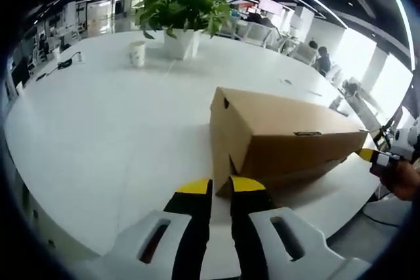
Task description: Operate the shoe box by opening the lid, removing the specified soft item, and placing it in the target area until the item is outside and the box remains undamaged.
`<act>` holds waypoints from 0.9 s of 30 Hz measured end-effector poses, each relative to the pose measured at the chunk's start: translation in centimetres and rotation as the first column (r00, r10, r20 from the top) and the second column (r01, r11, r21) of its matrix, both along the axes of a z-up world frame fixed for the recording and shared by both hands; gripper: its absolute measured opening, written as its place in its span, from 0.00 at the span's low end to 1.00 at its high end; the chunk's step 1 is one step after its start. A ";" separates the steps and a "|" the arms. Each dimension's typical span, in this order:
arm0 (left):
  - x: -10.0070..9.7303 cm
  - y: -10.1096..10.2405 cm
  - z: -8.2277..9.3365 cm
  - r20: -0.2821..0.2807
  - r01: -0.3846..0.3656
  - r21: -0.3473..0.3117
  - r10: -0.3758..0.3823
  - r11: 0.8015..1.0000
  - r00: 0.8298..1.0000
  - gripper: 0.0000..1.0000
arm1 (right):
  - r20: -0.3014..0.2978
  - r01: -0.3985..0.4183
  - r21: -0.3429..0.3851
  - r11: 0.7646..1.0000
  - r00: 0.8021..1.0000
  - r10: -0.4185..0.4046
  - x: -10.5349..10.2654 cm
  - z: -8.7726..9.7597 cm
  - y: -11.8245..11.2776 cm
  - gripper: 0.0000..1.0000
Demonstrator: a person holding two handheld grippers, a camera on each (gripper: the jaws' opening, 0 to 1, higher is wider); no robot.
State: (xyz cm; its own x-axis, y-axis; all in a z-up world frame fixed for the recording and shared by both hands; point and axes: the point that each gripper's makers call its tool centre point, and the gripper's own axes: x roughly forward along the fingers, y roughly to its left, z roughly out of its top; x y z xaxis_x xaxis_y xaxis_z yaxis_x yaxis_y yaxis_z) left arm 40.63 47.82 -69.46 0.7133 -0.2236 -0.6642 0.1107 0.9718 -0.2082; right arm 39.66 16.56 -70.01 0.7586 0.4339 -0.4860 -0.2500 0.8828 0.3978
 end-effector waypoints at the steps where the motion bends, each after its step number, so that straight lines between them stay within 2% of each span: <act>1: -0.1 0.0 -0.1 -0.007 -0.004 -0.005 0.004 1.000 1.000 0.10 | -0.002 -0.001 -0.002 1.000 1.000 0.001 0.0 -0.1 0.0 0.00; 12: -0.1 0.7 0.5 -0.001 -0.025 -0.009 0.025 1.000 1.000 0.11 | -0.035 0.002 -0.022 1.000 0.999 -0.002 -0.8 -1.7 -0.8 0.00; 16: 0.1 0.9 0.8 0.003 -0.035 -0.016 0.035 0.999 0.999 0.11 | -0.035 0.009 -0.021 1.000 0.999 -0.009 -0.9 -1.4 -1.3 0.00; 21: 0.9 1.0 1.9 0.017 -0.069 -0.078 0.071 0.995 0.997 0.14 | -0.018 0.042 0.015 0.999 0.999 -0.041 -0.4 0.2 -2.3 0.00; 24: 1.6 0.7 2.7 0.032 -0.080 -0.112 0.084 0.990 0.996 0.18 | -0.009 0.057 0.052 0.997 0.998 -0.057 0.2 1.4 -2.3 0.06; 27: 2.4 -0.2 3.4 0.050 -0.070 -0.161 0.079 0.984 0.996 0.24 | 0.008 0.035 0.083 0.996 0.999 -0.036 0.8 2.5 -1.3 0.15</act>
